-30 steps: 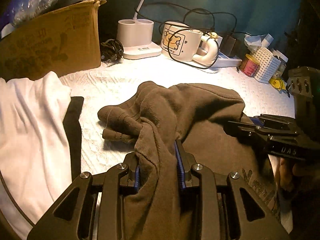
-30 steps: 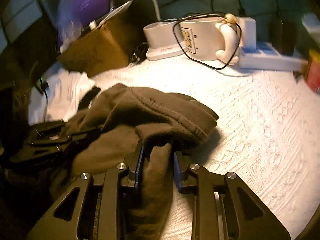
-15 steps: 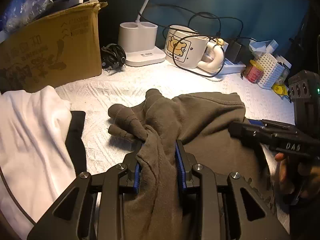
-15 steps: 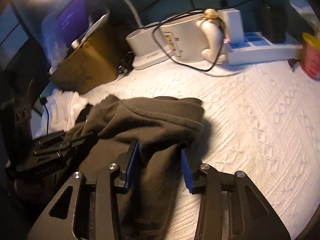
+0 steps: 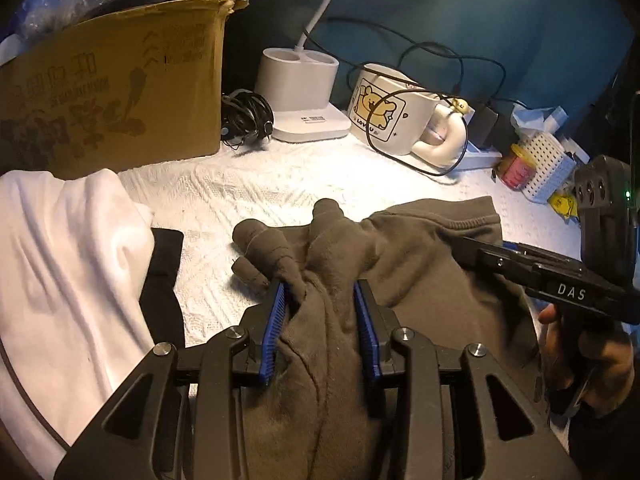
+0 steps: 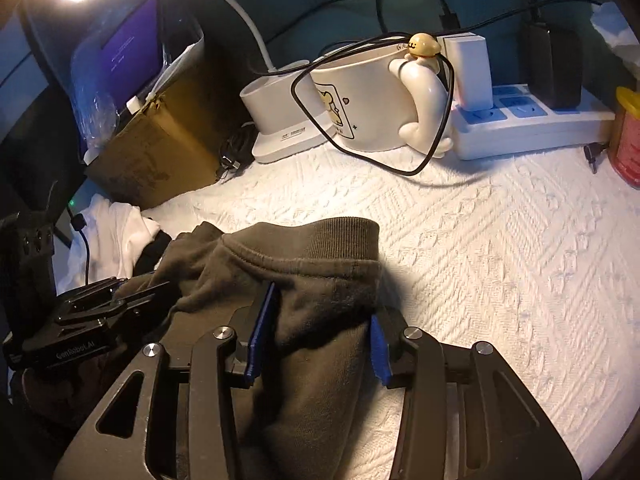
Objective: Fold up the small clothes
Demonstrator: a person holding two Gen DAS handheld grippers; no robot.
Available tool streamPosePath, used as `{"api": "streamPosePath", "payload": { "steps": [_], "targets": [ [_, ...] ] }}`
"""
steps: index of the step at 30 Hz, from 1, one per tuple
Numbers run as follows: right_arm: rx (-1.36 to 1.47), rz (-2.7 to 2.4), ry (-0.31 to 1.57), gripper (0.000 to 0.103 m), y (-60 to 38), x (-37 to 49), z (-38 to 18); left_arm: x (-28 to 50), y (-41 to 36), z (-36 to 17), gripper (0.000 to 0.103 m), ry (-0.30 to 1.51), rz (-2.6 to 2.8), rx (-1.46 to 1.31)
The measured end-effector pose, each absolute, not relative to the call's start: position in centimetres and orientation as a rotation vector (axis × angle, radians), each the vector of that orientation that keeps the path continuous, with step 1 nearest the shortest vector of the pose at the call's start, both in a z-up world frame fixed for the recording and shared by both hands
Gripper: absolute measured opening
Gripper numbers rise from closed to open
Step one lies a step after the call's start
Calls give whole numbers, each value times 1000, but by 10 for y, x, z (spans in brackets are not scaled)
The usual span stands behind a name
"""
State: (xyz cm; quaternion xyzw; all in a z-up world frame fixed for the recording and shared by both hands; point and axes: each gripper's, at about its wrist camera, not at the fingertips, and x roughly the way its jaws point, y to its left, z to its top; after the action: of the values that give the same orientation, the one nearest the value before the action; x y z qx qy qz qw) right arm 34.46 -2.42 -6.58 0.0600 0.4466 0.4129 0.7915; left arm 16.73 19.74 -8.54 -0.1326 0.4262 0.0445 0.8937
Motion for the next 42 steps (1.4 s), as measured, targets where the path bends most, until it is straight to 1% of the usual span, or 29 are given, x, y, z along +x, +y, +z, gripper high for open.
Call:
{"api": "streamPosePath", "payload": {
  "steps": [3, 4, 6, 19, 42],
  "targets": [
    [73, 827, 944, 46, -25, 341, -63, 167, 195, -84, 35, 885, 104, -261],
    [64, 810, 933, 52, -28, 339, -61, 166, 194, -83, 35, 886, 111, -253],
    [67, 786, 920, 57, -35, 337, -59, 164, 191, -81, 35, 892, 125, -230],
    [80, 778, 939, 57, -52, 311, -58, 135, 180, -56, 36, 879, 172, -190],
    [68, 755, 946, 57, -103, 237, -49, 78, 127, -50, 36, 880, 126, -168]
  ]
}}
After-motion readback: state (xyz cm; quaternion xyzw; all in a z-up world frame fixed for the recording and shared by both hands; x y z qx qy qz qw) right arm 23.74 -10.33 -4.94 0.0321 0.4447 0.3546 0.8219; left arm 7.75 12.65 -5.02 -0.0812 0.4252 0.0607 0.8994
